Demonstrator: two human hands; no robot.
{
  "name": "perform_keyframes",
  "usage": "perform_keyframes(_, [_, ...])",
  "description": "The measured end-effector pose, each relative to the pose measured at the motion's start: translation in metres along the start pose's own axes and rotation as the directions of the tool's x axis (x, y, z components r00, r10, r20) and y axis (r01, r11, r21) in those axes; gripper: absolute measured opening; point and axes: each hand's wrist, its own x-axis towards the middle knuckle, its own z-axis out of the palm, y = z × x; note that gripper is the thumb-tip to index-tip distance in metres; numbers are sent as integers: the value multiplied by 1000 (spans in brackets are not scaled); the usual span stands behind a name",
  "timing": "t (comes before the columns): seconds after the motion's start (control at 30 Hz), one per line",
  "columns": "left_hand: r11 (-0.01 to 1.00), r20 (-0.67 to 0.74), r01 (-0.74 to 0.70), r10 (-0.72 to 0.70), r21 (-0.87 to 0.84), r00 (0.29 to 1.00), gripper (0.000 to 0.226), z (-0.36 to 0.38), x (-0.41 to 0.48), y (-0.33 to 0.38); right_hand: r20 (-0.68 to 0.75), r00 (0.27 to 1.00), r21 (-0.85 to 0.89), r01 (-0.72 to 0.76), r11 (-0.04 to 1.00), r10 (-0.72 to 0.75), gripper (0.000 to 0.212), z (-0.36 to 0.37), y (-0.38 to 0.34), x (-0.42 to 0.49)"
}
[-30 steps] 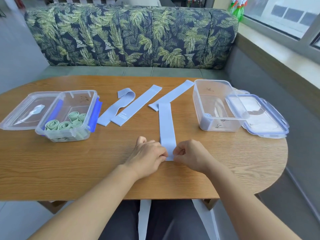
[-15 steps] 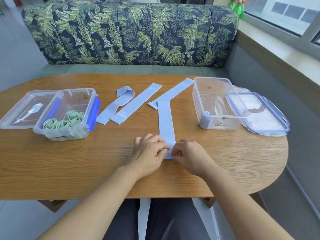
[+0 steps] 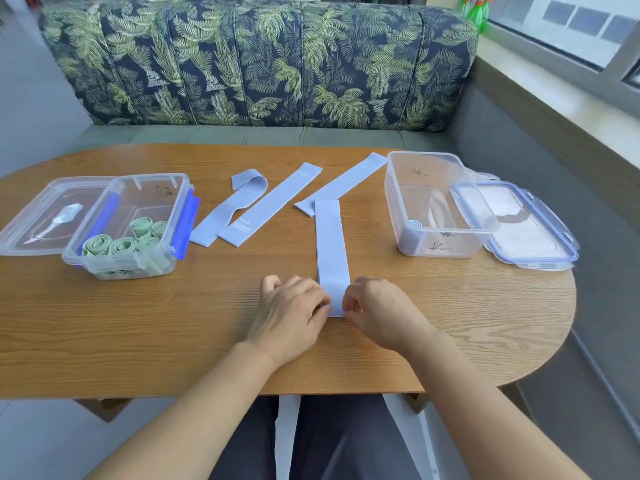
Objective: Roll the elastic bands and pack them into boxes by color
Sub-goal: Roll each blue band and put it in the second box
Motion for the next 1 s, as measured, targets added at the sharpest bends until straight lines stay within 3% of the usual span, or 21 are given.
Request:
perform_keyframes(0.13, [996,41,-86,84,40,996,38,0,3,-5,16,1000,-16,-6,1000,6,16,-2,0,1])
perform_keyframes(0.63, [966,52,-202,196,161,979,40,-7,11,-8,52,998,-20,-27,999,28,17,-6,0,4])
perform_keyframes(0.87, [974,41,-151,146,168,988,40,-2,9,-8,64,997,-25,-35,999,37,17,-6,0,7])
perform_keyframes(1.0, [992,28,25,-28,124,999,32,-7,10,2,78,996,-11,-48,999,49,16,-7,2,11])
